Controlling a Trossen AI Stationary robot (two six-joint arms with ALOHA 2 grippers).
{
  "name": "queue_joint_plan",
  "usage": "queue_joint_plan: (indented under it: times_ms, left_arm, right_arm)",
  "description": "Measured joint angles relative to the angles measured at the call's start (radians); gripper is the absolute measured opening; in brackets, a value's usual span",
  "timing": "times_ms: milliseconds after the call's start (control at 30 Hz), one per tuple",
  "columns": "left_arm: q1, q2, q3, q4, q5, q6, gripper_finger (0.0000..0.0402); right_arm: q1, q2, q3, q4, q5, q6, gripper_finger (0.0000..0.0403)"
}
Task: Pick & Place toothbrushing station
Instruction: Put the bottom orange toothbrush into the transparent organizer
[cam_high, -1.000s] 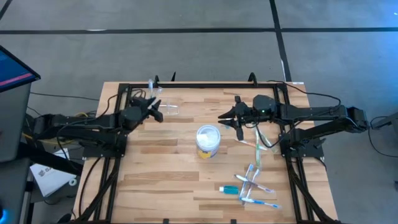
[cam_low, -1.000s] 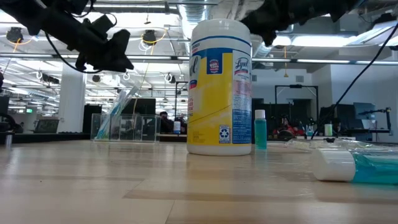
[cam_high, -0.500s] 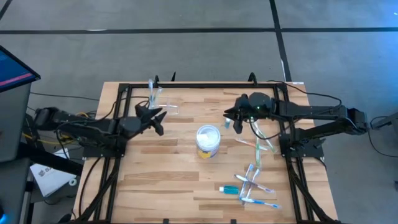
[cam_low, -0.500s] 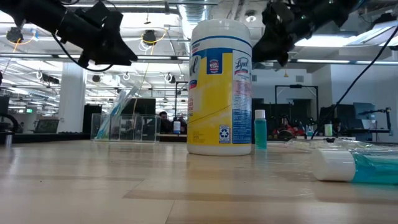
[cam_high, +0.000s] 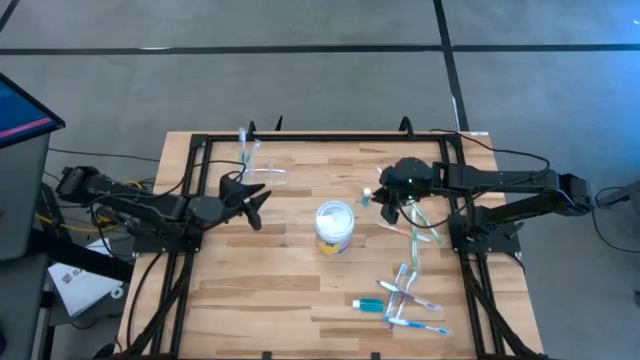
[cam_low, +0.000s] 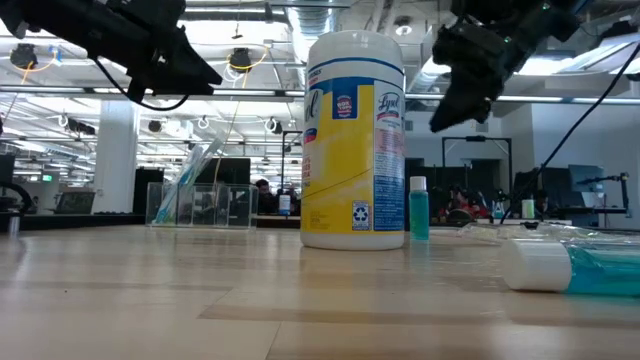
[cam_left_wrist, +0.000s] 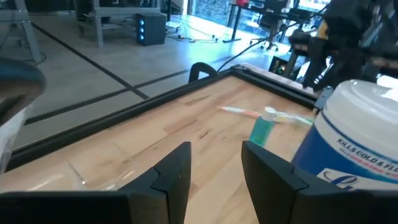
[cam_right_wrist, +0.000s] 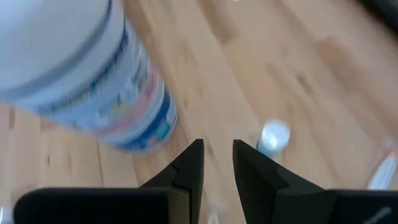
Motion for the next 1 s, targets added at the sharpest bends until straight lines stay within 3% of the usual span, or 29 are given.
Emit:
queue_joint_plan:
  times_ms: [367, 567, 1000]
  left_arm:
    - [-0.030, 0.000, 0.000, 0.006, 0.009, 0.000, 0.0135]
    - [-0.031, 0.000, 0.000, 0.010, 0.014, 0.000, 0.0135]
    - [-0.031, 0.000, 0.000, 0.015, 0.014, 0.000, 0.0135]
  right_arm:
    - [0.066, 0.000, 0.000, -0.214, 0.000, 0.058, 0.0077]
    - [0.094, 0.009, -0.009, -0.226, 0.005, 0.093, 0.0077]
    - [0.118, 0.202, -0.011, -0.228, 0.038, 0.088, 0.0077]
